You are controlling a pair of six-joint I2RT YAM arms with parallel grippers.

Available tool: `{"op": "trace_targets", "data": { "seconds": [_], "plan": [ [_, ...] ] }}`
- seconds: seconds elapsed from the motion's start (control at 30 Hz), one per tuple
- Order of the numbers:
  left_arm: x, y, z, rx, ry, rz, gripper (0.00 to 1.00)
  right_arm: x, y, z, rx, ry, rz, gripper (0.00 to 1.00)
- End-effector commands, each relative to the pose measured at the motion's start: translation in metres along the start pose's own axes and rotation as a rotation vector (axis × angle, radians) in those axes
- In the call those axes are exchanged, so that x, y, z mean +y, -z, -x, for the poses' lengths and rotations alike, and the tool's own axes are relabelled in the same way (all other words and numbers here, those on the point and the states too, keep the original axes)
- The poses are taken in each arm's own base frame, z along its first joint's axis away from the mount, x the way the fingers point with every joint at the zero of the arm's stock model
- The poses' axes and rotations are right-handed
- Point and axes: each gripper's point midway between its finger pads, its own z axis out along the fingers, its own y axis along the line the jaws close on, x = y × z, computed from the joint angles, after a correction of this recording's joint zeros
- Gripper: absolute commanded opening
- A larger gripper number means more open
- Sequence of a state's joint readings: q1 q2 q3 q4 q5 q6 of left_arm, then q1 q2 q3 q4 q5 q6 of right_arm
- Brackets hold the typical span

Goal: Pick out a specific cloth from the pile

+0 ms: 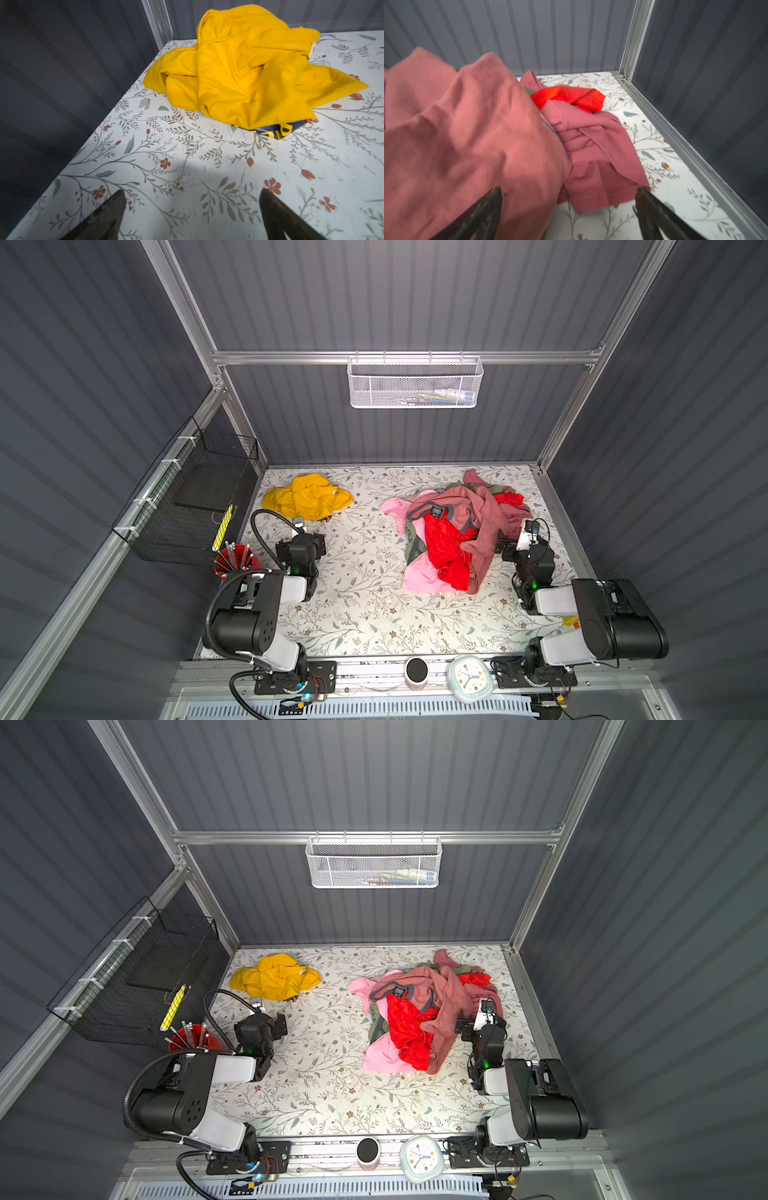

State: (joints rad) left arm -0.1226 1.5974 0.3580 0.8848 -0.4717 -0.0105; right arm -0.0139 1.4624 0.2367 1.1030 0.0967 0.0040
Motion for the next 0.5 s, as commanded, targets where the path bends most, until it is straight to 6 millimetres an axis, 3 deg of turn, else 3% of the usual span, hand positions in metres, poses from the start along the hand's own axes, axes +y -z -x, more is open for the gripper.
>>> {"op": "trace_targets", "data": {
  "seconds": [0.0,0.17,0.23,0.47],
  "plan": [
    [-0.012,0.001,0.017,-0.151,0.062,-0.077,1.0,0.007,-0.012,0.008,0.046,-0.016,0.049,0.99],
    [-0.032,-0.008,0.02,-0.133,0.014,-0.185,1.0,0.007,-0.013,0.007,0.04,-0.024,0.061,0.99],
    [-0.049,-0.019,0.013,-0.029,-0.048,-0.259,1.0,0.007,-0.013,0.009,0.023,-0.026,0.065,0.99],
    [-0.041,-0.028,0.014,-0.009,0.008,-0.281,1.0,0.007,-0.014,0.008,0.031,-0.028,0.067,0.99]
  ]
}}
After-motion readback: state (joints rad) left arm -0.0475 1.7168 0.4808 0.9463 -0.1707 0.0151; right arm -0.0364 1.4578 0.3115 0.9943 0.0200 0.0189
